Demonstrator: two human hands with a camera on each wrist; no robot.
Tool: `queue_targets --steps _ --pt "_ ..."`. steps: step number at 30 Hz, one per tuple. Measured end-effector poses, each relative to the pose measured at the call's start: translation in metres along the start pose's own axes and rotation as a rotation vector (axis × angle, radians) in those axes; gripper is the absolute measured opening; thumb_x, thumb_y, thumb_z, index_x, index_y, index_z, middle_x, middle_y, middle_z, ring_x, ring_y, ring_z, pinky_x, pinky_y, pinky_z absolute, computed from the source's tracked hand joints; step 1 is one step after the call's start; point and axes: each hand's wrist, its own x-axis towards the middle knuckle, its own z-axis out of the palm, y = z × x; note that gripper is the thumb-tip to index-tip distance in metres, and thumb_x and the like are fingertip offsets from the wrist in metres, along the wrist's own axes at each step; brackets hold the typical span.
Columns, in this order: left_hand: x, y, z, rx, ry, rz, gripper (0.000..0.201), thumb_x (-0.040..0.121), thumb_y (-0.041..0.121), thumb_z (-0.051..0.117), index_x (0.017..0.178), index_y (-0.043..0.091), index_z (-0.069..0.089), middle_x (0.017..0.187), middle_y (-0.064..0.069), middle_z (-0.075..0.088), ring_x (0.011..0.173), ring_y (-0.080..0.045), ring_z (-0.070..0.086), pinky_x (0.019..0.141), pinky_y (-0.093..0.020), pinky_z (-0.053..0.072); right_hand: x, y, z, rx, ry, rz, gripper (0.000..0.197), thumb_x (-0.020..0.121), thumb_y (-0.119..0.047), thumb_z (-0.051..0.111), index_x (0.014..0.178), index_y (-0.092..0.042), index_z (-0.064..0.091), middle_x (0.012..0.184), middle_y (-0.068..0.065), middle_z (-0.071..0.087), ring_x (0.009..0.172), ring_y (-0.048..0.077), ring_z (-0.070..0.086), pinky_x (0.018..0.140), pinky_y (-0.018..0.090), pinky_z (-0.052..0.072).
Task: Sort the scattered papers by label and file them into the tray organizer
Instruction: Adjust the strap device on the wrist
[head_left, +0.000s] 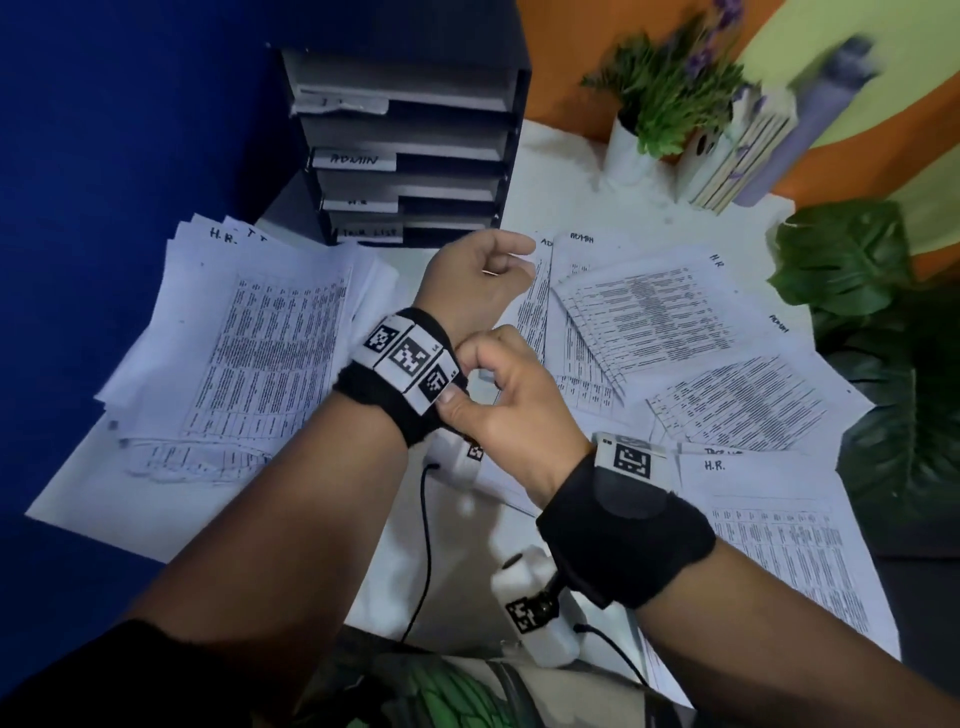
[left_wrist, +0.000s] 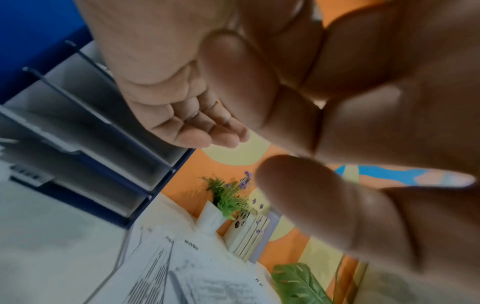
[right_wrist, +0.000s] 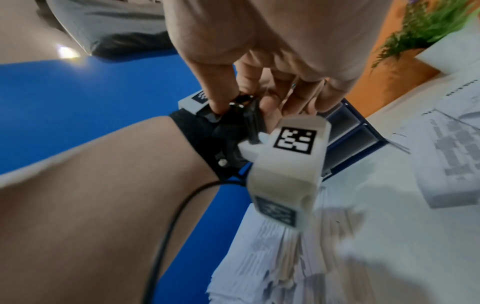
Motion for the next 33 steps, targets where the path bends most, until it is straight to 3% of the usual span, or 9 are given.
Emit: queue_targets --steps 3,7,10,16,22,24,26,29,33 --pt "0.002 0.016 -0.001 -0.019 0.001 0.028 0.018 0.084 0.015 0.067 0.095 0.030 0.066 0.086 0.003 0.070 0.077 -0.007 0.061 0.075 -0.021 0.047 -0.001 -0.013 0.001 -0.038 0.083 -0.028 0.009 0.070 -0.028 0.059 0.078 -0.024 0.058 0.087 -0.014 0.046 0.103 0.022 0.048 0.095 0.044 0.042" --pt "0.005 0.034 -0.008 -0.042 0.039 0.038 0.017 0.087 0.013 0.065 0.101 0.023 0.066 0.085 0.005 0.067 0.070 -0.002 0.060 0.065 -0.013 0.044 -0.001 -0.024 -0.007 -0.161 0.057 -0.141 0.025 0.079 -0.035 0.055 0.097 -0.021 0.065 0.093 -0.017 0.044 0.108 0.019 0.046 0.098 0.042 0.040" --pt "0.006 0.048 -0.013 -0.039 0.046 0.049 0.021 0.088 0.015 0.063 0.107 0.020 0.066 0.089 0.000 0.068 0.070 -0.004 0.061 0.061 -0.012 0.045 0.001 -0.030 -0.014 -0.168 0.012 -0.180 0.029 0.081 -0.045 0.055 0.102 -0.028 0.064 0.098 -0.015 0.043 0.111 0.018 0.044 0.093 0.043 0.047" --pt "0.005 0.067 -0.010 -0.045 0.016 0.046 0.019 0.088 0.019 0.063 0.107 0.022 0.065 0.106 -0.009 0.070 0.074 -0.005 0.063 0.061 -0.015 0.048 0.004 -0.039 -0.014 -0.180 0.033 -0.202 0.034 0.071 -0.053 0.051 0.096 -0.031 0.059 0.099 -0.016 0.038 0.111 0.019 0.044 0.089 0.050 0.048" --pt "0.001 0.074 -0.003 -0.063 0.019 0.047 0.017 0.088 0.016 0.063 0.103 0.023 0.065 0.105 -0.011 0.070 0.074 -0.006 0.063 0.062 -0.016 0.047 -0.003 -0.048 -0.006 -0.173 0.200 -0.136 0.031 0.067 -0.042 0.047 0.093 -0.029 0.055 0.095 -0.017 0.035 0.105 0.018 0.044 0.086 0.051 0.048" --pt "0.000 0.073 -0.002 -0.062 0.010 0.030 0.017 0.088 0.016 0.062 0.103 0.022 0.065 0.102 -0.009 0.070 0.074 -0.006 0.064 0.062 -0.018 0.049 -0.005 -0.052 -0.008 -0.178 0.200 -0.116 0.024 0.067 -0.037 0.051 0.090 -0.030 0.055 0.095 -0.016 0.037 0.105 0.018 0.042 0.090 0.049 0.045" --pt "0.000 0.073 -0.005 -0.058 0.012 0.019 0.018 0.088 0.015 0.062 0.105 0.020 0.065 0.096 -0.007 0.069 0.074 -0.007 0.063 0.061 -0.018 0.049 -0.004 -0.054 -0.016 -0.176 0.128 -0.126 0.016 0.071 -0.036 0.056 0.085 -0.028 0.061 0.096 -0.012 0.042 0.106 0.018 0.042 0.095 0.039 0.040" --pt "0.001 0.073 -0.007 -0.077 0.012 -0.001 0.018 0.088 0.016 0.062 0.104 0.022 0.066 0.098 -0.005 0.071 0.075 -0.009 0.064 0.063 -0.021 0.049 -0.001 -0.053 -0.030 -0.109 -0.017 -0.185 0.014 0.078 -0.032 0.060 0.085 -0.020 0.062 0.092 -0.009 0.041 0.095 0.012 0.041 0.087 0.021 0.034" --pt "-0.002 0.077 -0.002 -0.100 -0.016 0.000 0.015 0.087 0.016 0.062 0.096 0.027 0.065 0.094 0.002 0.071 0.077 -0.009 0.065 0.065 -0.024 0.048 0.000 -0.054 -0.031 0.003 0.033 -0.169 0.015 0.075 -0.022 0.063 0.077 -0.007 0.061 0.088 -0.006 0.040 0.089 0.013 0.042 0.086 0.024 0.038"
